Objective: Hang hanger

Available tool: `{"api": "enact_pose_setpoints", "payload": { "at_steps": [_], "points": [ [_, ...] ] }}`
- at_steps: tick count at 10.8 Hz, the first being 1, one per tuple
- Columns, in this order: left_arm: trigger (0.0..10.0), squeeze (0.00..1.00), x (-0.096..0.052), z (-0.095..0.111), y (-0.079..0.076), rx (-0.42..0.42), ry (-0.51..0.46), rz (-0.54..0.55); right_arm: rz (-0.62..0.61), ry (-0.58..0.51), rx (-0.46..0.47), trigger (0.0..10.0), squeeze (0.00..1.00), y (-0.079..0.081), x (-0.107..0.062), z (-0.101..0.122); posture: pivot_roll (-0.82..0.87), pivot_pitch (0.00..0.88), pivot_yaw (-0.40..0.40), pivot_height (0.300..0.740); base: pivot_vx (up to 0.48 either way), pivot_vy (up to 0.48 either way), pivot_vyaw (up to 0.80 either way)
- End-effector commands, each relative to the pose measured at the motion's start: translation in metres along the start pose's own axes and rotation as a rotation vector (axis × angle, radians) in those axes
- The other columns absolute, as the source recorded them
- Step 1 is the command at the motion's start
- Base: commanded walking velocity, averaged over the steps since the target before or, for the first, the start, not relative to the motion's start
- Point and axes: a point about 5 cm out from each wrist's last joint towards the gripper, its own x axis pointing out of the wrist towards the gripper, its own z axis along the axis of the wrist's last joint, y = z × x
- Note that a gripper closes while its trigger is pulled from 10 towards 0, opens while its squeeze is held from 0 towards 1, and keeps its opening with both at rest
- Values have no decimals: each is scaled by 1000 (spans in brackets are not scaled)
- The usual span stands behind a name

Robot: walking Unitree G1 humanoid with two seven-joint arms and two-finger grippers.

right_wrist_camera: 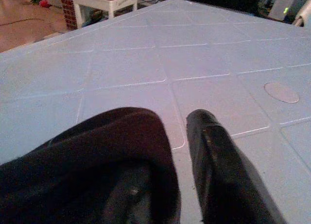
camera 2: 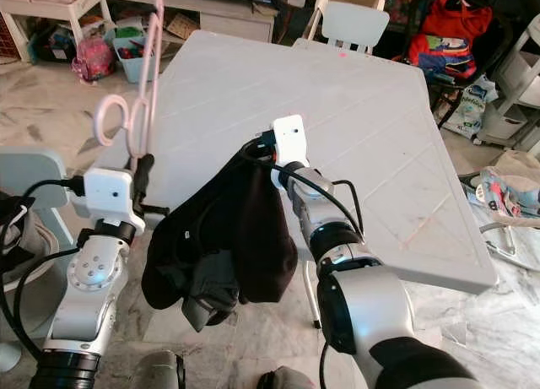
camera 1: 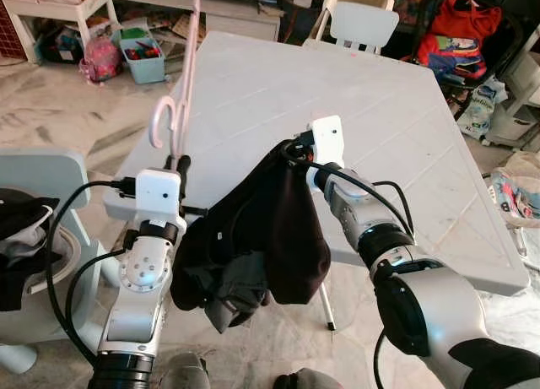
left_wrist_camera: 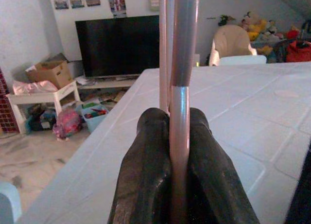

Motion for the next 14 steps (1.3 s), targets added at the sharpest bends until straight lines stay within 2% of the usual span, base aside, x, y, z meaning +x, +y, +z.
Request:
{"api": "enact_pose_setpoints", "payload": {
  "at_steps": [1,3,4,5,6,10,12,13,14],
  "points": [
    [10000,0,2,2,-3,-8,-4,-10,-31,-57,2,10000,1000,-6,2,17,66,8,-112,740,0,0,0],
    [10000,0,0,1,0,-5,-2,3,-65,-82,19,9647,1000,-8,3,23,71,8,-117,740,0,0,0],
    [10000,0,1,1,1,-5,-3,7,-68,-83,37,0,1000,-9,3,23,68,8,-118,740,0,0,0],
    [10000,0,1,1,1,-6,-4,8,-74,-81,51,0,404,-10,3,23,68,8,-118,740,0,0,0],
    [10000,0,1,1,0,-9,-5,9,-112,-85,66,0,0,-15,1,23,64,8,-117,740,0,0,0],
    [10000,0,2,0,-3,-18,2,-4,-186,-65,108,0,0,-32,-1,26,59,8,-117,740,0,0,0],
    [10000,0,-3,-5,-7,-30,27,-27,-249,-104,120,0,0,-59,-5,50,58,22,-123,740,0,0,0],
    [10000,0,-4,-4,-9,-33,29,-29,-260,-105,116,0,0,-65,-6,55,60,28,-126,740,0,0,0],
    [10000,0,-9,-4,-11,-40,35,-33,-280,-104,82,0,0,-76,-8,71,64,45,-135,740,0,0,0]
  ]
}}
